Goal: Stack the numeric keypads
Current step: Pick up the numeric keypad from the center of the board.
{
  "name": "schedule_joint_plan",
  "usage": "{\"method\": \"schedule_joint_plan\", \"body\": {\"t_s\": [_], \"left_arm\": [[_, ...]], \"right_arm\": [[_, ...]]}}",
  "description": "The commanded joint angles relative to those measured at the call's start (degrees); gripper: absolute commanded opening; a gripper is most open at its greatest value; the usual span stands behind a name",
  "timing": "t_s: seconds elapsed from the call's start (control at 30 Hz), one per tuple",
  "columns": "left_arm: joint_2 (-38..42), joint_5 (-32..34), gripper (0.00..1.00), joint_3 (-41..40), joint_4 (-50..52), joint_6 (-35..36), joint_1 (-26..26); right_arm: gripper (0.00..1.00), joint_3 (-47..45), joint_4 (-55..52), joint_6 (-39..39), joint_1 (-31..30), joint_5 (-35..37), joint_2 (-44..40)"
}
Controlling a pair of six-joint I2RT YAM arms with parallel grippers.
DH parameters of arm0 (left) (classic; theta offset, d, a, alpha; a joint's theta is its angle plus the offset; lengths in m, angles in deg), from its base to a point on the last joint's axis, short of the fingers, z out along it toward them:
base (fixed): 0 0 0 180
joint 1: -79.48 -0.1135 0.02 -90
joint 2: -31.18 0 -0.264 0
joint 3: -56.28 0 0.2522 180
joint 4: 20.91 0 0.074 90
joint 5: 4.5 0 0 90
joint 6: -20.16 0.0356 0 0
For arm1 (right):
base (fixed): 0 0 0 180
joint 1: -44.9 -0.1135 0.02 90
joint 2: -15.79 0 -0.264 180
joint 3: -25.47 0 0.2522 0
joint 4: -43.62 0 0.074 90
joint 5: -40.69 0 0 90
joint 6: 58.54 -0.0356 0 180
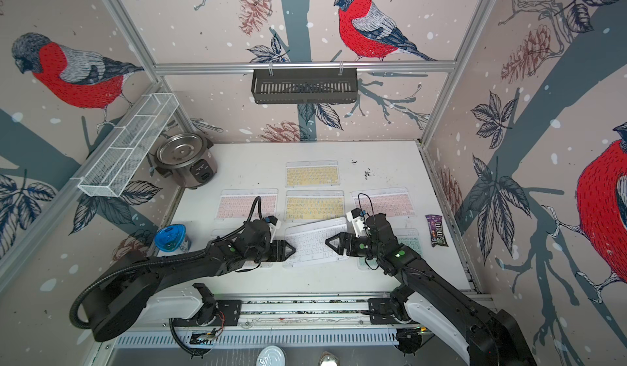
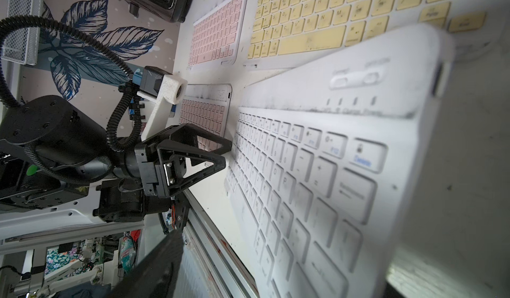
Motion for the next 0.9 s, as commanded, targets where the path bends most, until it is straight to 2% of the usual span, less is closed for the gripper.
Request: {"method": "schedule_joint_plan", "body": {"t_s": [0.0,0.23,0.47,0.63,0.8,0.87], "left_arm": [[0.2,1.9,0.65,-0.7,6.1,-1.2,0.1],[0.9,2.7,0.66,-1.2,5.8,-1.5,0.1],[1.0,2.7,0.66,-1.6,5.2,-1.8,0.2],[1.1,2.9,0.65,-1.7,4.7,-2.0,0.1],[1.4,3.0,0.65,-1.8,4.5,-1.9,0.1],[1.4,3.1,0.65,-1.8,4.4,-1.9,0.1]], "right_arm": [[0.75,0.7,0.1,1.2,0.1,0.7,0.0],[0.61,0.7,-0.6,1.6,0.2,1.0,0.3],[0.52,0.4,-0.8,1.7,0.2,1.0,0.6],[0.40,0.3,-1.1,2.0,0.2,1.3,0.9],[0.23,0.3,-1.2,2.0,0.2,1.4,1.3],[0.21,0.3,-1.2,1.9,0.2,1.6,1.3]]}}
